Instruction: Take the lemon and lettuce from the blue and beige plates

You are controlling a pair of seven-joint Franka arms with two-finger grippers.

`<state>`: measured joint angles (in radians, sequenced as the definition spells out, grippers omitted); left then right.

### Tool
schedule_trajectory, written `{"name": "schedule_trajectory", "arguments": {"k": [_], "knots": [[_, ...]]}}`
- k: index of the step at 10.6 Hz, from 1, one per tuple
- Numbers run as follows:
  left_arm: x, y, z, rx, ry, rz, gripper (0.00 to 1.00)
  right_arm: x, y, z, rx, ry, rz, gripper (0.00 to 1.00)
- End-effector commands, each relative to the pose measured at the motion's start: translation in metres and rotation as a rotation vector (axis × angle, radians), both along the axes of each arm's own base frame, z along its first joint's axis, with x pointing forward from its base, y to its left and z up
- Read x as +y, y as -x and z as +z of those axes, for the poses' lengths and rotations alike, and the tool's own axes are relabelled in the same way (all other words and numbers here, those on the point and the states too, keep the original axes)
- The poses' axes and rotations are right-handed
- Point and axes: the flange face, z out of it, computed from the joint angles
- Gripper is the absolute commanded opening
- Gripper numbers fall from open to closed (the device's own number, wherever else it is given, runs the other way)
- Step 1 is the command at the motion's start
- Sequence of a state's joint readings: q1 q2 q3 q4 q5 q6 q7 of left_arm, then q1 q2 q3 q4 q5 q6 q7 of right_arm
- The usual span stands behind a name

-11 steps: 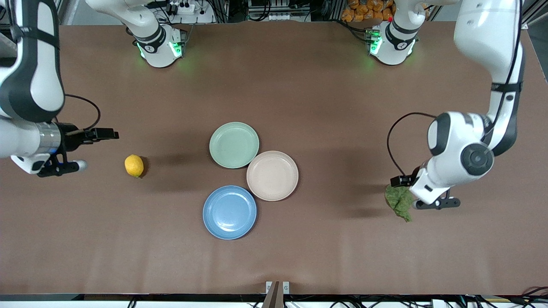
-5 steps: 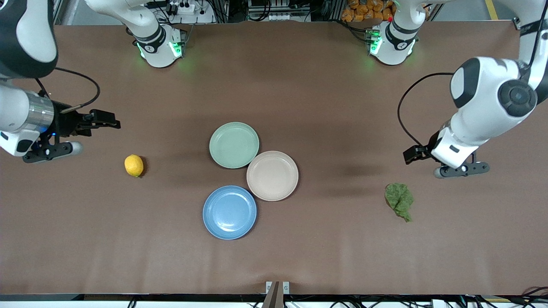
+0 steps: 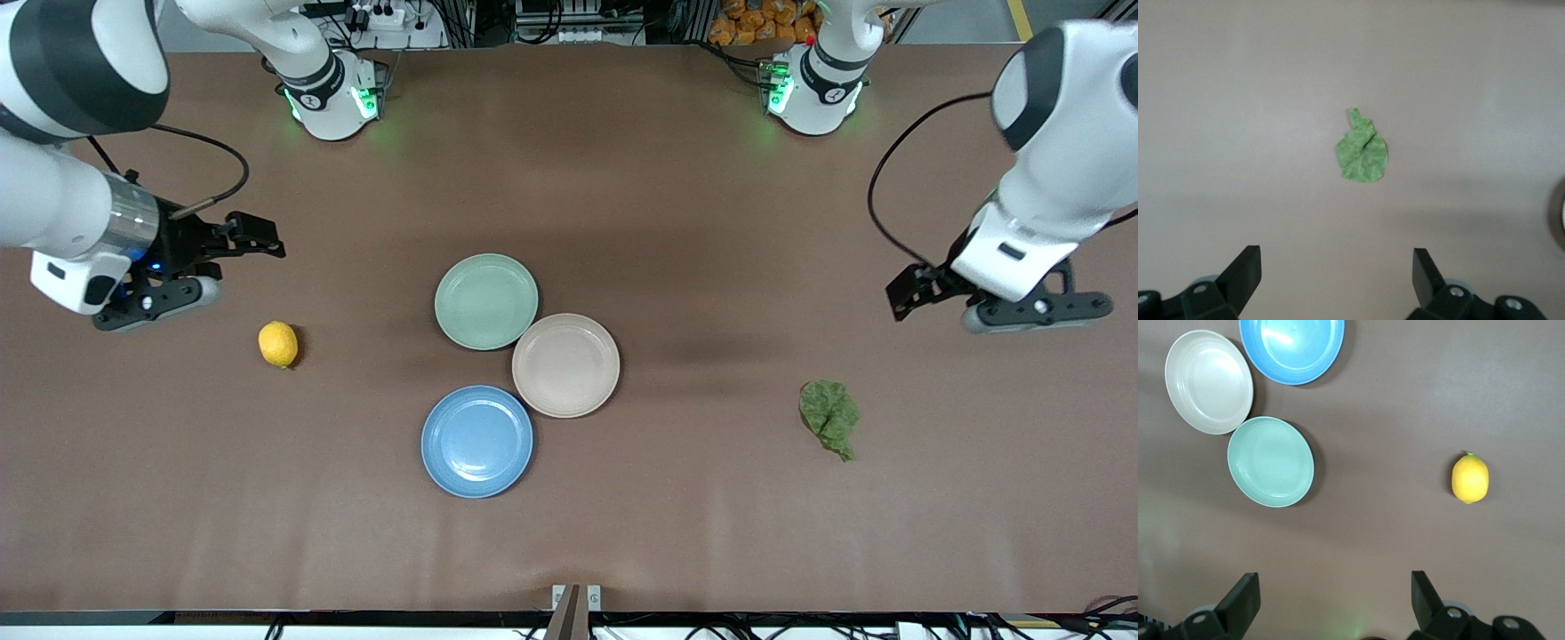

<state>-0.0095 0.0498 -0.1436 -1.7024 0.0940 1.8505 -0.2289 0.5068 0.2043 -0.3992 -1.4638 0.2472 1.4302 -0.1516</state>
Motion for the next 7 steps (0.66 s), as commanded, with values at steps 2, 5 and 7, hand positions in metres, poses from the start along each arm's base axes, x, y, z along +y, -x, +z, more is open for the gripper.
{"name": "schedule_trajectory", "arguments": {"k": [2, 5, 7], "knots": [[-0.003, 0.019, 0.048, 0.026, 0.055, -0.038, 1.00, 0.070, 0.022, -0.005, 0.000, 0.172, 0.047, 1.00], [-0.005, 0.024, 0.069, 0.028, 0.071, -0.038, 1.00, 0.082, 0.029, -0.019, 0.024, 0.164, 0.129, 1.00], [-0.006, 0.025, 0.070, 0.042, 0.073, -0.039, 1.00, 0.087, 0.034, -0.027, 0.029, 0.182, 0.216, 1.00]]}}
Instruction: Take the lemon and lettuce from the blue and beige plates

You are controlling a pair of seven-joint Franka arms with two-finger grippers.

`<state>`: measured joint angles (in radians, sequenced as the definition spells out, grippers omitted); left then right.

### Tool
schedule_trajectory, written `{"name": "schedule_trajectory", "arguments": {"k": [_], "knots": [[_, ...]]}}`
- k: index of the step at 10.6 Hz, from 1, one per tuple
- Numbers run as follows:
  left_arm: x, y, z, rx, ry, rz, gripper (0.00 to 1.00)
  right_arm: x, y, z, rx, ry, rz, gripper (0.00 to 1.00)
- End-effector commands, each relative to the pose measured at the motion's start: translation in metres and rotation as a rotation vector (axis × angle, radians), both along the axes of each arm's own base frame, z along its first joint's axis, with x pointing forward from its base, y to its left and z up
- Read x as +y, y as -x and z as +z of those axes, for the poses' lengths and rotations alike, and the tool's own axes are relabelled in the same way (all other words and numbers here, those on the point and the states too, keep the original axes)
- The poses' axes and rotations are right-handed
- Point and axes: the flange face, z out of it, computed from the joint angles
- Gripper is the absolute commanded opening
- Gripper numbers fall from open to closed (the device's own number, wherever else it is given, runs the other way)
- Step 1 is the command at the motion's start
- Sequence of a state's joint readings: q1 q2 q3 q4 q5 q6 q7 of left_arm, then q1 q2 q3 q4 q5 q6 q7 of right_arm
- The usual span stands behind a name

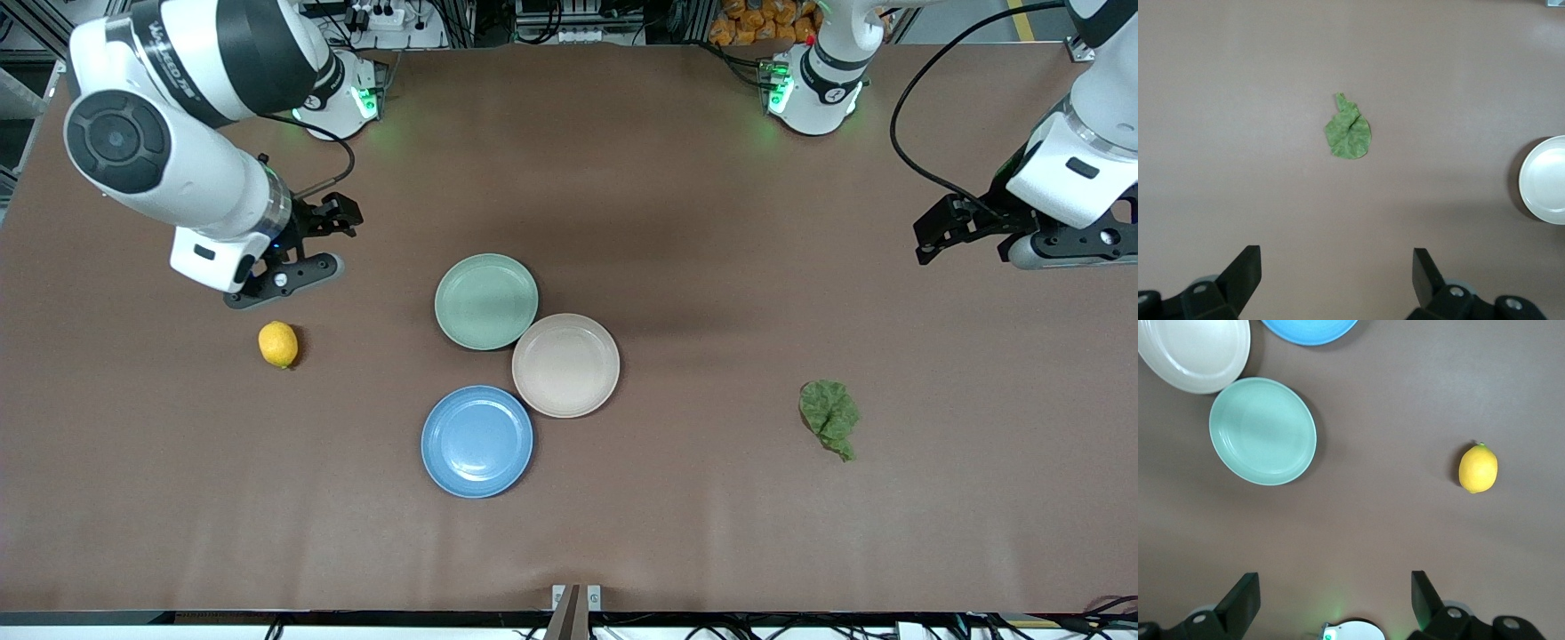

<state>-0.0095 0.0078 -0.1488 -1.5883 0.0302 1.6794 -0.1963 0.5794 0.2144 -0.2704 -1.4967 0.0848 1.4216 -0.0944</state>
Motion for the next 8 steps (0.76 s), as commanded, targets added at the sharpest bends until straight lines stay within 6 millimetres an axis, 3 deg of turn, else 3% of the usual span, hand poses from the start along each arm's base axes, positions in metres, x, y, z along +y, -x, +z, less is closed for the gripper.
{"name": "schedule_trajectory", "arguments": {"k": [1, 3, 6, 8], "knots": [[-0.002, 0.003, 0.006, 0.020, 0.024, -0.022, 1.00, 0.007, 0.011, -0.007, 0.005, 0.045, 0.096, 1.00], [-0.005, 0.003, 0.005, 0.027, 0.042, -0.023, 1.00, 0.006, 0.016, -0.015, 0.022, 0.051, 0.146, 1.00], [-0.006, -0.001, -0.001, 0.037, 0.043, -0.023, 1.00, -0.029, 0.012, -0.020, 0.049, 0.035, 0.130, 1.00], [-0.007, -0.002, -0.004, 0.041, 0.040, -0.021, 1.00, -0.055, 0.008, -0.010, 0.034, 0.027, 0.095, 1.00]]}}
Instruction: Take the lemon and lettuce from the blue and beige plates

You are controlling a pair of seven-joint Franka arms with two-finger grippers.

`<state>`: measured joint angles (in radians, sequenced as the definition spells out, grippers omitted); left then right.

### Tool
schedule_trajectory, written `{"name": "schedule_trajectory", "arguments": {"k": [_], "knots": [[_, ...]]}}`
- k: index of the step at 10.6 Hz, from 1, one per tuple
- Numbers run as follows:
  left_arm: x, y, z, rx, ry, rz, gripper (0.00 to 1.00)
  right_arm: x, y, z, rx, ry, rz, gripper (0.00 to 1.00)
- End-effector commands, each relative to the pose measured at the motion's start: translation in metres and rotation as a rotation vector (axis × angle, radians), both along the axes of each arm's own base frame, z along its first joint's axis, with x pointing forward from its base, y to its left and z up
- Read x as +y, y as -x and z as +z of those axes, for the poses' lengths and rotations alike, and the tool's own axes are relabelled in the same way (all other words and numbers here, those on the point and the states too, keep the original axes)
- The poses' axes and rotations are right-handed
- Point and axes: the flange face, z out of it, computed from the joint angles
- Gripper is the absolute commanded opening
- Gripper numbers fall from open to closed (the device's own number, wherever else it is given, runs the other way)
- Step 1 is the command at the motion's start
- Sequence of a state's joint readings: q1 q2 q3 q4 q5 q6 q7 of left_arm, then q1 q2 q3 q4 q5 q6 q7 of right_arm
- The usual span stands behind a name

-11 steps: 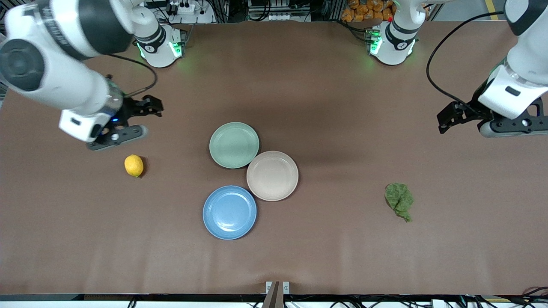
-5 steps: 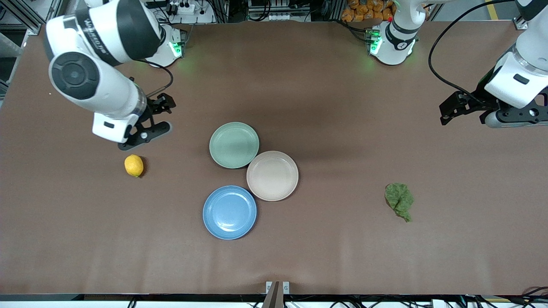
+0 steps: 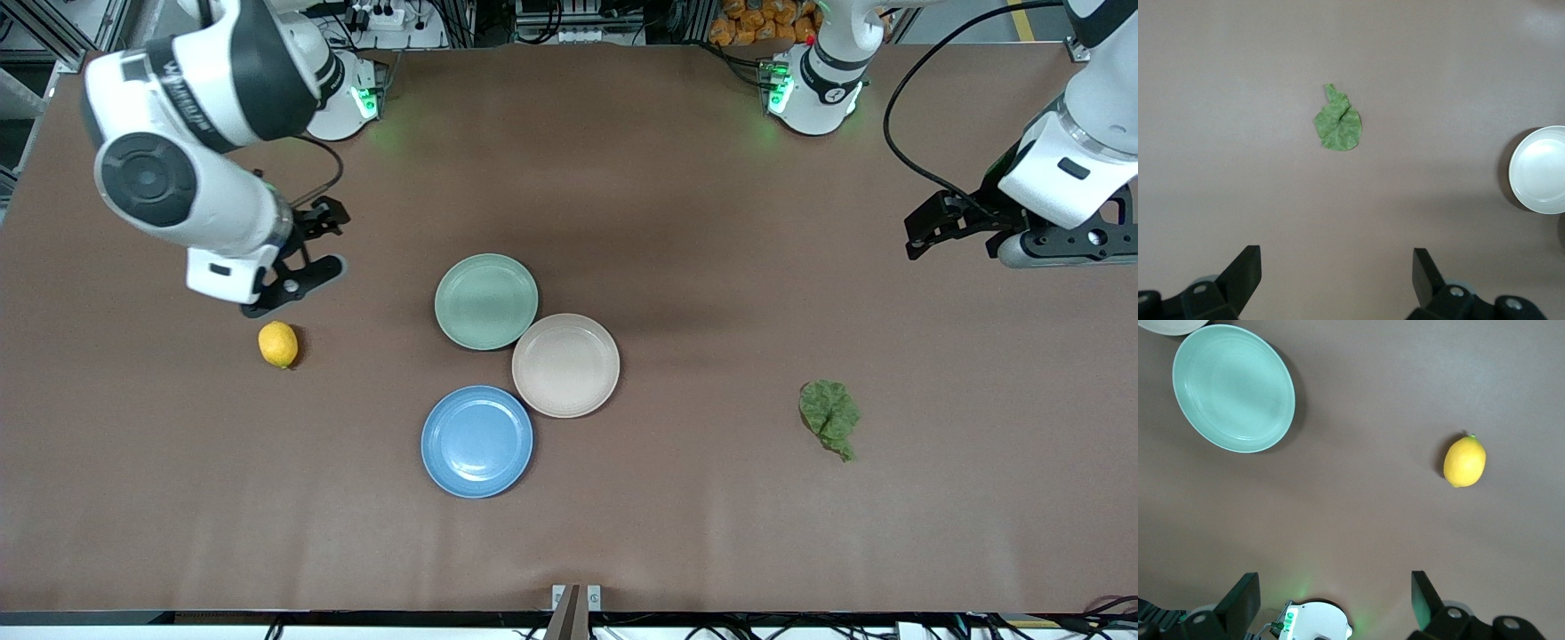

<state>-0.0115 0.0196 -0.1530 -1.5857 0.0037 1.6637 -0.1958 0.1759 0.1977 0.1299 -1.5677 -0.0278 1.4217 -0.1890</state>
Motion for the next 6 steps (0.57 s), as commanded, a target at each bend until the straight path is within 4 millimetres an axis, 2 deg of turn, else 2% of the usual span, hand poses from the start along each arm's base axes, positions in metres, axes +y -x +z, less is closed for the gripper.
{"name": "schedule_trajectory", "arguments": {"k": [1, 3, 4, 6], "knots": [[-0.001, -0.001, 0.003, 0.012, 0.017, -0.016, 1.00, -0.030, 0.007, 0.021, -0.031, 0.012, -0.017, 1.00], [0.000, -0.002, 0.002, 0.012, 0.009, -0.019, 1.00, -0.064, 0.010, 0.042, -0.050, 0.021, -0.078, 1.00], [0.000, -0.002, 0.001, 0.013, 0.007, -0.023, 1.00, -0.089, 0.011, 0.054, -0.072, 0.027, -0.128, 1.00], [0.000, -0.002, 0.002, 0.011, 0.004, -0.023, 1.00, -0.145, 0.014, 0.067, -0.085, 0.037, -0.234, 1.00]]}}
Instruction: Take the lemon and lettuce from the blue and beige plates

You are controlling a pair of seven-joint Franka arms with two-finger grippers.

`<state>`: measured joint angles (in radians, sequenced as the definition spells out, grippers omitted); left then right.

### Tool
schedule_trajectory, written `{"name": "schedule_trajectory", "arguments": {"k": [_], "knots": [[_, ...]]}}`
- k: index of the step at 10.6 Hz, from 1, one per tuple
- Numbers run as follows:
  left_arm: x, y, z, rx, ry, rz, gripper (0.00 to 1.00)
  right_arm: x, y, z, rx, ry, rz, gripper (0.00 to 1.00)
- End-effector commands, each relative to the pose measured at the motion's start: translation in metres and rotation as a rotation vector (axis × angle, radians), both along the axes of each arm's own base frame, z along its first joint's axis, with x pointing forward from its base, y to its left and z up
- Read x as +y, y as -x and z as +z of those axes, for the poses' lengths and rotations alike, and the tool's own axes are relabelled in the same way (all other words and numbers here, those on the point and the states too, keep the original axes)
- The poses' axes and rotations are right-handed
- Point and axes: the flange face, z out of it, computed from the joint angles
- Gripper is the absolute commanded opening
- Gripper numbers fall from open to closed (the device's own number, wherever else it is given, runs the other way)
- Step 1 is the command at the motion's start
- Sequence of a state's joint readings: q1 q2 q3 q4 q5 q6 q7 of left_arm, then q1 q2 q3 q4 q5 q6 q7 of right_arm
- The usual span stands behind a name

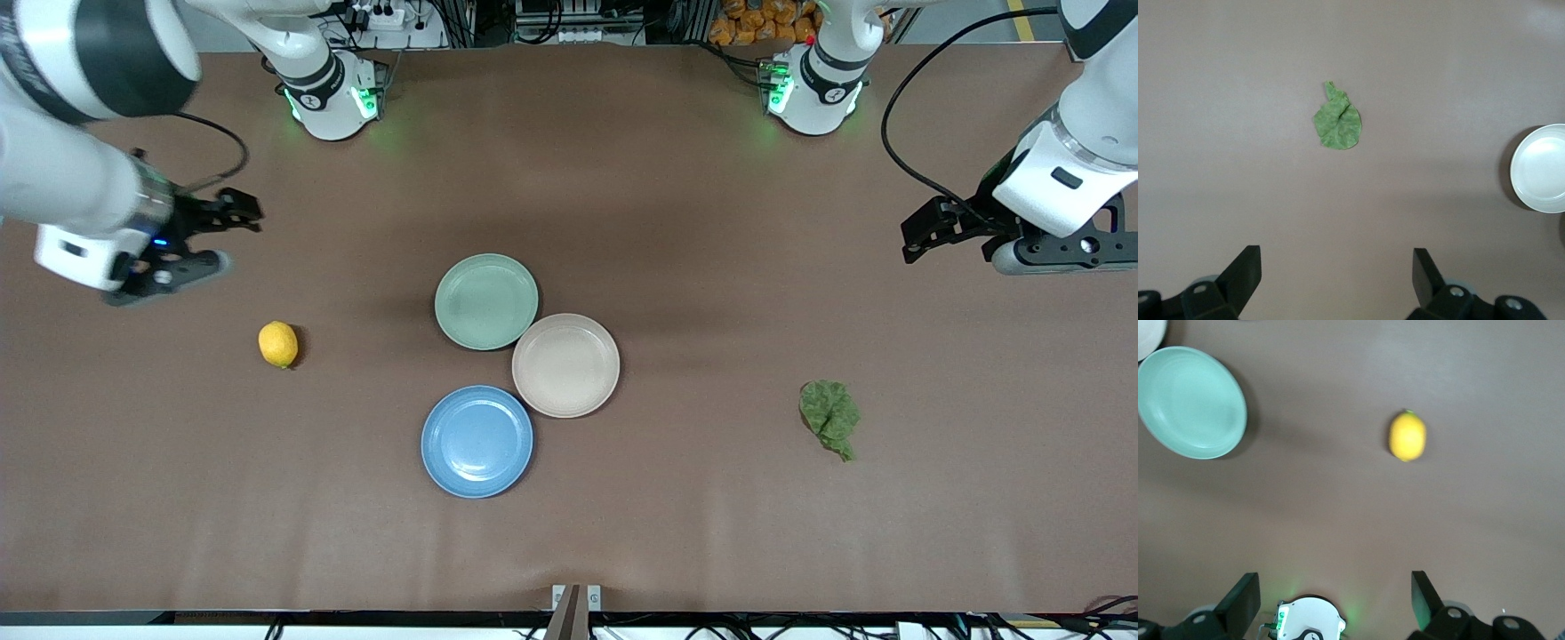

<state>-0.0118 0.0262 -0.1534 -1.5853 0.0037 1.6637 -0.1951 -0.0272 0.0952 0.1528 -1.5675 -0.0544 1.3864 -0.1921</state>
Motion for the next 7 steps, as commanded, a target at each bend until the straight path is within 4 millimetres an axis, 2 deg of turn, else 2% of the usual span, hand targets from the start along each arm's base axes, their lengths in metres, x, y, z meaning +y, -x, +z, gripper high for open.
{"name": "schedule_trajectory", "arguments": {"k": [1, 2, 4, 7], "knots": [[0.000, -0.001, 0.004, 0.007, 0.006, -0.022, 1.00, -0.061, 0.010, 0.014, -0.019, 0.006, -0.109, 1.00], [0.000, -0.002, 0.001, 0.013, 0.008, -0.014, 1.00, -0.075, 0.008, 0.027, -0.054, -0.001, -0.138, 1.00], [-0.003, -0.003, -0.002, 0.018, 0.008, -0.011, 1.00, -0.089, 0.001, 0.045, -0.131, -0.001, -0.167, 1.00], [-0.006, -0.003, -0.002, 0.018, 0.005, -0.016, 1.00, -0.117, -0.007, 0.053, -0.220, -0.082, -0.250, 1.00]]}}
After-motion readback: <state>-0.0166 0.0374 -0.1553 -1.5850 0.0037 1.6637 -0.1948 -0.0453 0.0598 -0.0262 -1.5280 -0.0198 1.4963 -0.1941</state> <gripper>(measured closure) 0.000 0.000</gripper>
